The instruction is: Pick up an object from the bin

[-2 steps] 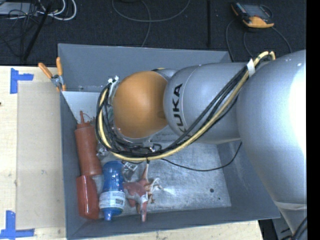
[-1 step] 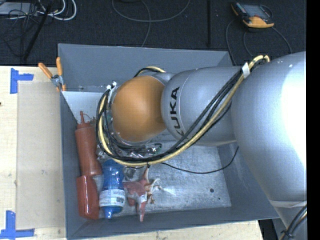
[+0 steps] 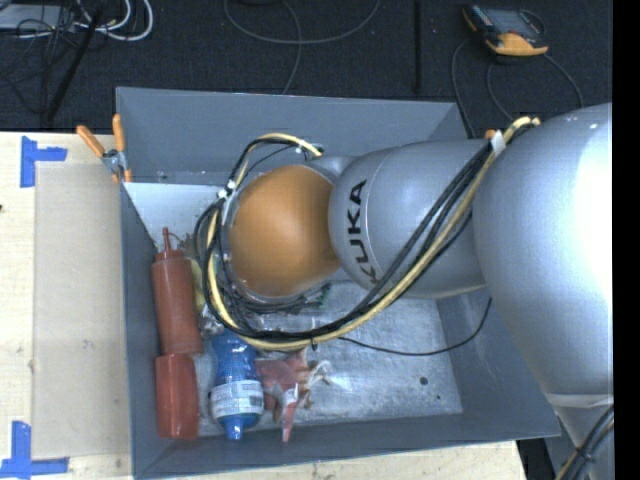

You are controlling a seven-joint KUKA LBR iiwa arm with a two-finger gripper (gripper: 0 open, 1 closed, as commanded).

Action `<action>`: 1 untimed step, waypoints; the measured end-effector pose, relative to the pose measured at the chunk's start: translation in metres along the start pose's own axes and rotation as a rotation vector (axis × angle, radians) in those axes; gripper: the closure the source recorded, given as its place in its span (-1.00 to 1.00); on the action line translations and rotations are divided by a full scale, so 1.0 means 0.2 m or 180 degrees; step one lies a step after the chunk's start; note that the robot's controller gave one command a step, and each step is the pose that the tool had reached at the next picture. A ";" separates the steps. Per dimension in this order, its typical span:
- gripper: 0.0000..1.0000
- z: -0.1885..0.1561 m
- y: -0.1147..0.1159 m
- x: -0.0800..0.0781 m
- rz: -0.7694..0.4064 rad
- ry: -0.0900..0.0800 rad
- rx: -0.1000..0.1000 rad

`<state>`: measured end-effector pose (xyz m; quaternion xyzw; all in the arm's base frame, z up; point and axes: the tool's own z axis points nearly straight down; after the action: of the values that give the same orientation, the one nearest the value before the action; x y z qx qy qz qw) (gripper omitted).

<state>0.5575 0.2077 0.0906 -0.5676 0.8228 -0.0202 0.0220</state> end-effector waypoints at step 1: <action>1.00 0.00 0.00 0.00 0.0000 0.0001 -0.0001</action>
Offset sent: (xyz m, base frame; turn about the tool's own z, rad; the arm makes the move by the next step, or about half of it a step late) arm 0.0002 0.0001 0.0625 0.0004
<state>0.5574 0.2077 0.0904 -0.5676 0.8227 -0.0202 0.0218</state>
